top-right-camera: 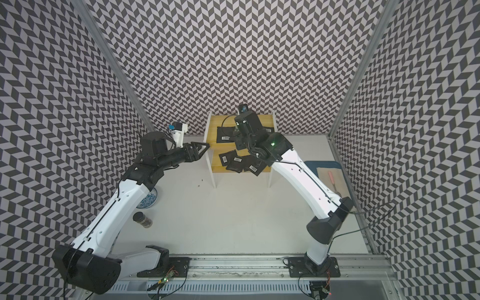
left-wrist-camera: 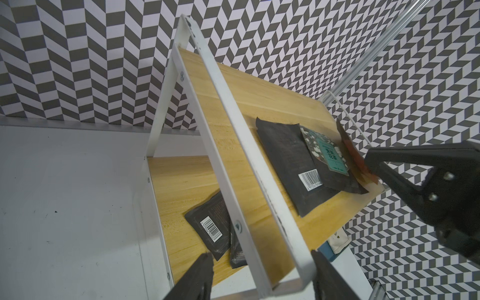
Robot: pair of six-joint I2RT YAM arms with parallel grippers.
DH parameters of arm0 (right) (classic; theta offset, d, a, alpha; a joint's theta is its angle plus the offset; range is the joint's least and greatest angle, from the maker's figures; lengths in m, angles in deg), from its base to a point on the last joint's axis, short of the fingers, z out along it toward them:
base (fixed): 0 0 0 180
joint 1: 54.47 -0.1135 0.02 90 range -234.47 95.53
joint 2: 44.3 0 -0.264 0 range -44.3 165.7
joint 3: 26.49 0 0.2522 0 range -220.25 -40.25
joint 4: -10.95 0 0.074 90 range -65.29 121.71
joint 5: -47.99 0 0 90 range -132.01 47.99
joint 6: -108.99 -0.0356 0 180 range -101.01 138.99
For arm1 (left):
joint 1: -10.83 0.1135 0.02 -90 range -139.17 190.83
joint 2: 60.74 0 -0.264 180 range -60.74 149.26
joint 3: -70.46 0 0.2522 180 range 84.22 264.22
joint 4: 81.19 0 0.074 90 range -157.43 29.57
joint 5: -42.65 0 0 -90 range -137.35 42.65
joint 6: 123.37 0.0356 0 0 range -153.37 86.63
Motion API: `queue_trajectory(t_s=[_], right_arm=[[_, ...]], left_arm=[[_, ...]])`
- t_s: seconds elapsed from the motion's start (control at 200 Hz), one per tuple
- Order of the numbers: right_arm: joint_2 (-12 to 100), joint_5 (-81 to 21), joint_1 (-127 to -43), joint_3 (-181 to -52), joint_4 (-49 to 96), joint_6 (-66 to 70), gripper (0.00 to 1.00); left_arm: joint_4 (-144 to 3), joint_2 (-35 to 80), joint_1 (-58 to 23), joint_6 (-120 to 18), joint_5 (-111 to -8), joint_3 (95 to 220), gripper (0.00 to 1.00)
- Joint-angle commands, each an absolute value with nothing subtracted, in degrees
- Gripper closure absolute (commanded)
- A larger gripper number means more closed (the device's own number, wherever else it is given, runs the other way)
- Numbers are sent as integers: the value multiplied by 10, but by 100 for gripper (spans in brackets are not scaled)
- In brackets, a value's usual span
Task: Remove the tea bags from the shelf
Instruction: Pick up the tea bag from the shelf.
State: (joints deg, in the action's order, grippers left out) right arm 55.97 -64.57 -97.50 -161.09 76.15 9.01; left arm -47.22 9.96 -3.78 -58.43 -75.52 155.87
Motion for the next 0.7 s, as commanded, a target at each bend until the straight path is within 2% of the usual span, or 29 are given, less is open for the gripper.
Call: queue_trajectory(t_s=[0.0,0.225,0.696], right_arm=[[568,-630,-982,-1634,748,95,96],[562,-603,-988,-1645,728,96,100],[536,-589,-1006,-1660,686,116,100]], left_arm=[[-488,84,-40,-583,-763,1558,37],[-489,87,-40,-583,-763,1562,37],[-491,89,-40,-586,-764,1563,37]])
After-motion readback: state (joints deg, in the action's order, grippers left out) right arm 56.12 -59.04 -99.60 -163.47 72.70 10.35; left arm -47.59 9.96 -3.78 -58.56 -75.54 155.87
